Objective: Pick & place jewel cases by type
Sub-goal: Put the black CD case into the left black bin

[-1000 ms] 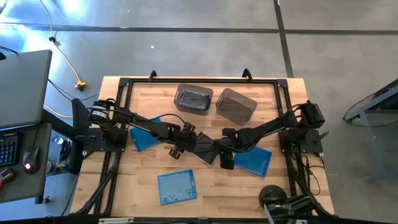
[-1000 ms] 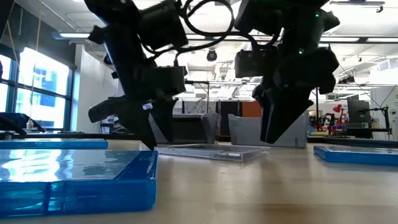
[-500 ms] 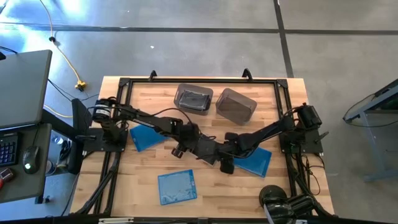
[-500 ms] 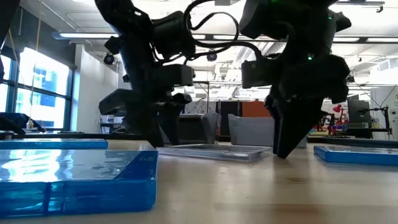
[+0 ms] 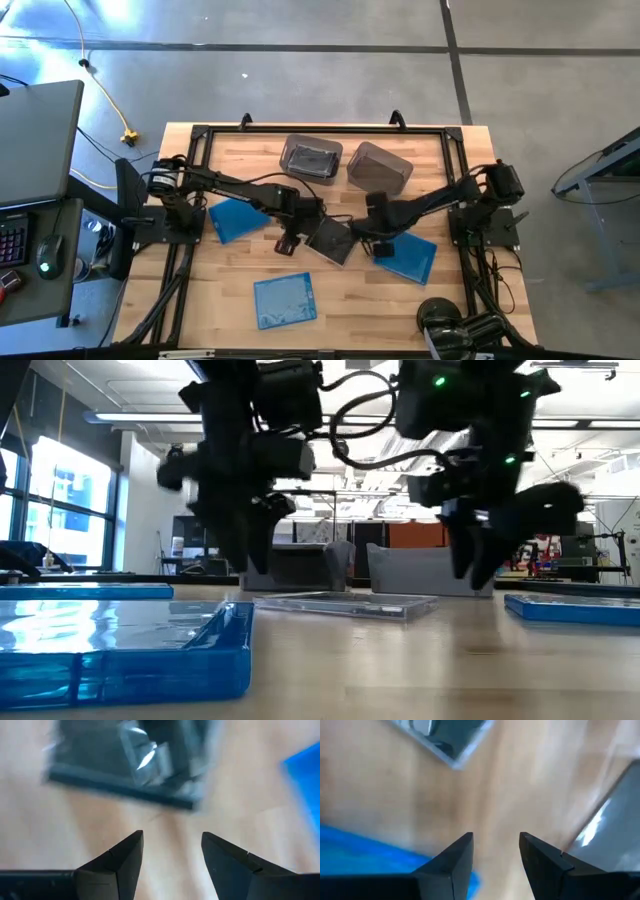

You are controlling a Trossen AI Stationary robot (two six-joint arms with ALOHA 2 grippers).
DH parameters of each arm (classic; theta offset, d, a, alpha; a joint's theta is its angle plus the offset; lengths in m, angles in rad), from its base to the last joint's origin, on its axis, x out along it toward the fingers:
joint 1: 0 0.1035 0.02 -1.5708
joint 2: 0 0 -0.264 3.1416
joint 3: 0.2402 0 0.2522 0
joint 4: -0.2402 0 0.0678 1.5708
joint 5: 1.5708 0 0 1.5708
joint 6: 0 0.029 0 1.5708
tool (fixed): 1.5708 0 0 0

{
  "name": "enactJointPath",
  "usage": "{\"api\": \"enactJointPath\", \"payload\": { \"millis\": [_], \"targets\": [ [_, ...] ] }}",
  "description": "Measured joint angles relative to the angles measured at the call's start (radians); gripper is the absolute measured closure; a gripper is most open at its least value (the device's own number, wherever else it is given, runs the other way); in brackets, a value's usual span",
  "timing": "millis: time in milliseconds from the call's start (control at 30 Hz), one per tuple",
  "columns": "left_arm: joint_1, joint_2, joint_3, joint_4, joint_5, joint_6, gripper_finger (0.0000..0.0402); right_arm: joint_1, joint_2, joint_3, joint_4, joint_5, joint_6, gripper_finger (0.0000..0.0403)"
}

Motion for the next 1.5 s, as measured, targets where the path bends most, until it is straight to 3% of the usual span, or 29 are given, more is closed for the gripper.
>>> {"api": "enactJointPath", "payload": {
  "millis": [67,133,267,433,567,700,1233,1400,1500],
  "targets": [
    [-0.010,0.000,0.004,0.032,0.066,-0.017,0.0204,-0.047,0.000,0.000,0.031,-0.016,-0.083,0.0247],
    [-0.035,-0.001,0.005,0.049,0.068,-0.020,0.0204,-0.095,0.000,0.000,0.066,-0.043,-0.156,0.0247],
    [-0.096,0.019,0.007,0.095,-0.071,-0.024,0.0204,-0.168,0.000,0.000,0.178,-0.073,-0.277,0.0247],
    [-0.139,0.035,0.008,0.170,-0.285,-0.090,0.0204,-0.206,0.003,-0.002,0.286,-0.211,-0.365,0.0247],
    [-0.141,0.053,0.006,0.207,-0.280,-0.128,0.0204,-0.200,0.014,-0.002,0.267,-0.149,-0.379,0.0247],
    [-0.157,0.075,0.008,0.202,-0.229,-0.132,0.0204,-0.198,0.027,-0.002,0.243,-0.170,-0.370,0.0247],
    [-0.239,0.106,0.007,0.202,-0.273,-0.251,0.0204,-0.165,0.067,0.000,0.341,-0.197,-0.564,0.0247],
    [-0.230,0.069,0.002,0.173,-0.436,-0.286,0.0204,-0.111,0.065,0.001,0.369,-0.131,-0.566,0.0254],
    [-0.211,0.039,0.001,0.179,-0.465,-0.283,0.0204,-0.080,0.064,0.001,0.367,-0.080,-0.560,0.0258]
  ]
}}
